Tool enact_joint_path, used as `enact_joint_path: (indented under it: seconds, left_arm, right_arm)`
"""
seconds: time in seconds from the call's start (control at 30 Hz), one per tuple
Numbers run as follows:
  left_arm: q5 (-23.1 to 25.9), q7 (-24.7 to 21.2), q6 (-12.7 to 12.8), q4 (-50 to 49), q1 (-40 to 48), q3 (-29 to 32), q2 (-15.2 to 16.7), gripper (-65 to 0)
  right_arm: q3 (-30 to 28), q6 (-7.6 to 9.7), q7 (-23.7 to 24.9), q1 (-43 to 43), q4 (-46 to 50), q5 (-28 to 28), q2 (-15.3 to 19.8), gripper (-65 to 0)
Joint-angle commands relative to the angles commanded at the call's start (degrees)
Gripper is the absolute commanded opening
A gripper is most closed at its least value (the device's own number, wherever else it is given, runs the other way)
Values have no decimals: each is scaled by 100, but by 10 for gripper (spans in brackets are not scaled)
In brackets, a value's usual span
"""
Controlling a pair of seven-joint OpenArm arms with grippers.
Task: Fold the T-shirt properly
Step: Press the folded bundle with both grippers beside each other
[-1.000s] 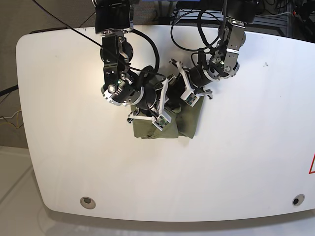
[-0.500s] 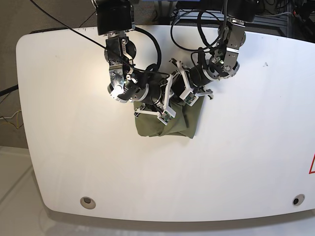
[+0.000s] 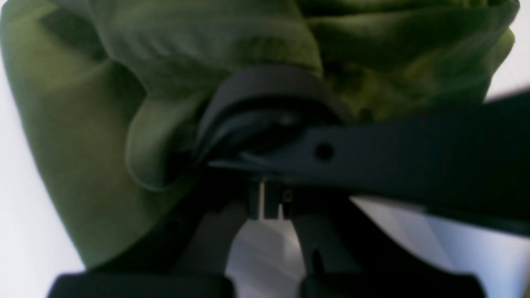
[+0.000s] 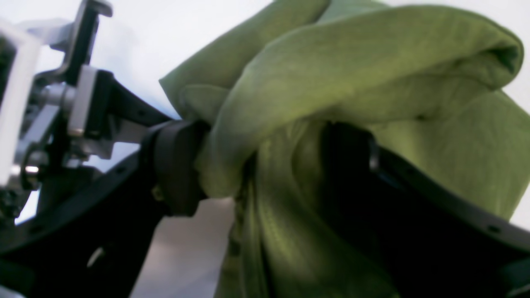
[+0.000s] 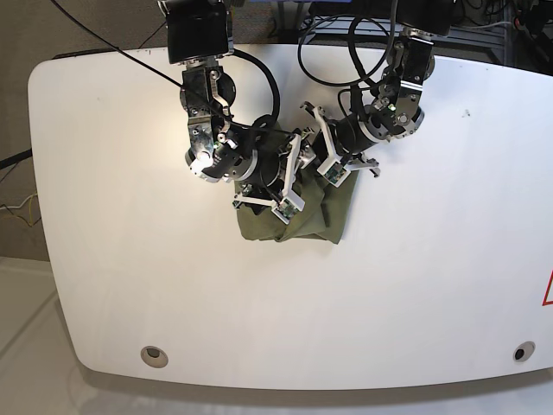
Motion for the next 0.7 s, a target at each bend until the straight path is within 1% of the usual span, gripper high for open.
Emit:
enact_joint_path:
  seconds: [0.13, 0.27, 0.4, 0.5, 0.63, 0.7]
  left_arm:
    - [0, 0, 0, 132, 26, -9, 0, -650]
    - [0, 0, 0, 316, 53, -167, 0, -650]
    - [0, 9, 0, 510, 62, -387, 114, -650]
    - [18, 18, 0, 607, 62, -527, 114, -650]
    - [44, 18, 9, 598, 62, -571, 105, -650]
    - [53, 18, 9, 589, 62, -703, 79, -650]
  right_arm:
    - [0, 0, 0, 0, 0, 0, 0, -198]
    - [0, 0, 0, 0, 0, 0, 0, -198]
    - [0, 0, 0, 0, 0, 0, -9, -198]
    - [0, 0, 0, 0, 18, 0, -9, -198]
    - [0, 0, 0, 0, 26, 0, -9, -198]
    - [0, 0, 0, 0, 26, 0, -9, -198]
